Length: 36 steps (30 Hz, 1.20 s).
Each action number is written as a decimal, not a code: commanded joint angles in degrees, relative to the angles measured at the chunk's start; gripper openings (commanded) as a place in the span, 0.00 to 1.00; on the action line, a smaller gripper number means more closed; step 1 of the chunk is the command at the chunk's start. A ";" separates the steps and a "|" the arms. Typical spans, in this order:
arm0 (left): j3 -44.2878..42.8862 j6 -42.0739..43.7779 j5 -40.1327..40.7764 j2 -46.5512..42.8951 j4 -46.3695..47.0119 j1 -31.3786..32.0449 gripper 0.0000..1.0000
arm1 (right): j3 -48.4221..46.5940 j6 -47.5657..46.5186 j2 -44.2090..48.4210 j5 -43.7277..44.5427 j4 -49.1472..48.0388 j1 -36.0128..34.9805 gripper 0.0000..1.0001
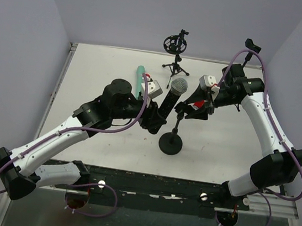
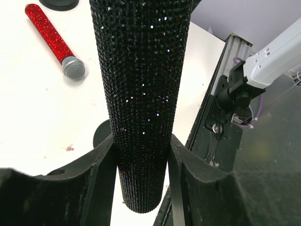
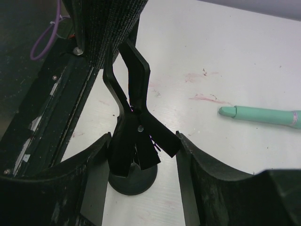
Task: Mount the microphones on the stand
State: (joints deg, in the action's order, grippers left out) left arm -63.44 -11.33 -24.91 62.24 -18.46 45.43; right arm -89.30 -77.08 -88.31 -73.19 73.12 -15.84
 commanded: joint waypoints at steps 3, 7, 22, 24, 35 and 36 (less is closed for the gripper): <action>1.83 0.26 -0.49 -3.88 2.11 -0.43 0.00 | 0.61 -0.62 -0.99 -0.99 1.50 -0.51 0.69; 2.71 -0.09 -1.46 -4.14 2.55 -0.43 0.00 | 1.49 1.40 -0.11 -0.90 -1.05 -0.51 0.79; 2.80 1.49 -3.66 -4.06 1.67 -0.34 0.00 | -0.53 -2.10 -1.95 -0.29 3.60 -0.60 0.24; 2.18 1.75 -3.83 -3.62 1.32 -0.43 0.00 | -1.05 -3.95 -2.47 -0.46 5.53 -0.51 0.15; 2.97 0.70 -3.84 -5.45 3.52 -0.34 0.00 | -0.71 -2.55 -2.39 -0.29 4.66 -0.51 0.58; 3.67 0.61 -3.23 -6.50 3.69 -0.34 0.00 | -0.27 -2.90 -2.22 -0.20 4.57 -0.51 0.67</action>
State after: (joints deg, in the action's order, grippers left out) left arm -60.34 -10.72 -27.94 59.35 -17.96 45.32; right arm -89.56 -79.11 -90.87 -73.25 76.58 -16.08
